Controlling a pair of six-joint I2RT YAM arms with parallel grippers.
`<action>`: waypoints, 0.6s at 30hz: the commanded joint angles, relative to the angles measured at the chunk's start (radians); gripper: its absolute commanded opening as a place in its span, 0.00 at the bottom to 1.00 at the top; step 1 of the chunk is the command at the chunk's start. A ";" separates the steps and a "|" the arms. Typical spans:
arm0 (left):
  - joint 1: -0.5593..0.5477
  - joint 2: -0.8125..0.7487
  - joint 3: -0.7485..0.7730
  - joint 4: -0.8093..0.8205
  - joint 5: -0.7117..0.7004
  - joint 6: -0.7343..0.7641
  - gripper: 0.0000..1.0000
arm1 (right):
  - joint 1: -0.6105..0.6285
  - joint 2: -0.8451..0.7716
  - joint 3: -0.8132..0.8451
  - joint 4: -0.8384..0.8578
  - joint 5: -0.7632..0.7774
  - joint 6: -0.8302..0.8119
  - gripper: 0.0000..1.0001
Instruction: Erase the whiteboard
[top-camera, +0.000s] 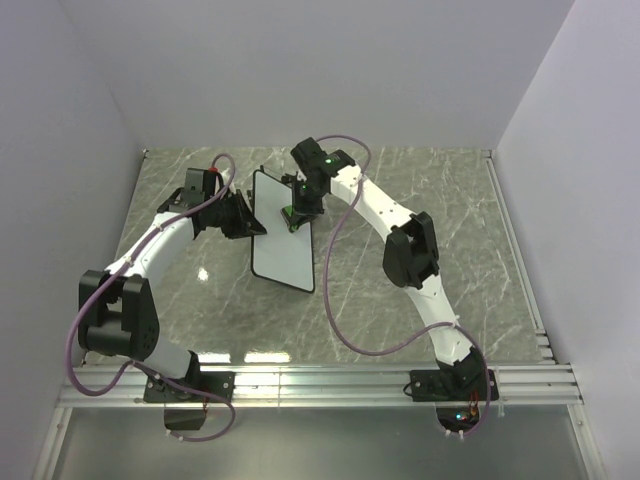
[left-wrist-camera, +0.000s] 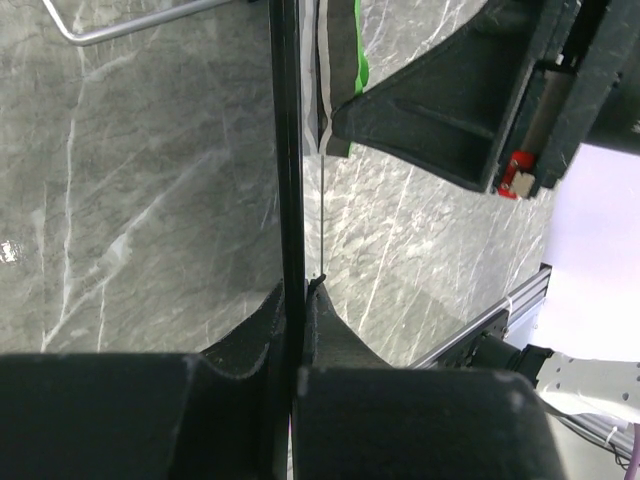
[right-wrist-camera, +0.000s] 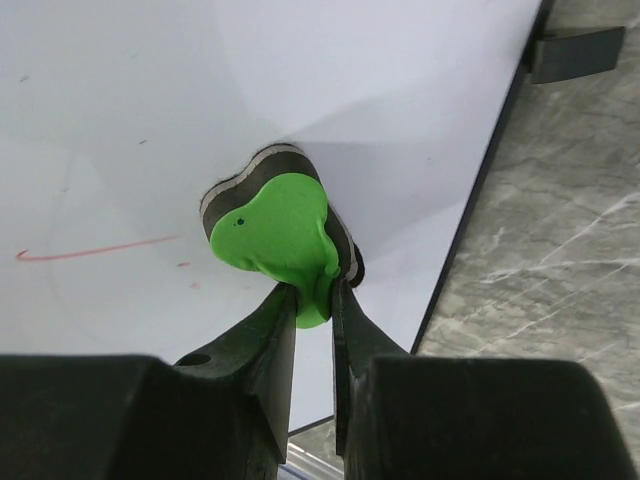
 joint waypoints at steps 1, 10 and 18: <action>-0.097 0.082 -0.026 0.009 0.061 0.048 0.00 | 0.134 0.010 0.040 0.106 -0.192 0.027 0.00; -0.134 0.094 -0.024 -0.002 0.078 0.080 0.00 | 0.141 -0.016 0.105 0.233 -0.274 0.033 0.00; -0.163 0.090 -0.033 -0.020 0.064 0.107 0.00 | 0.138 -0.030 0.103 0.299 -0.312 0.047 0.00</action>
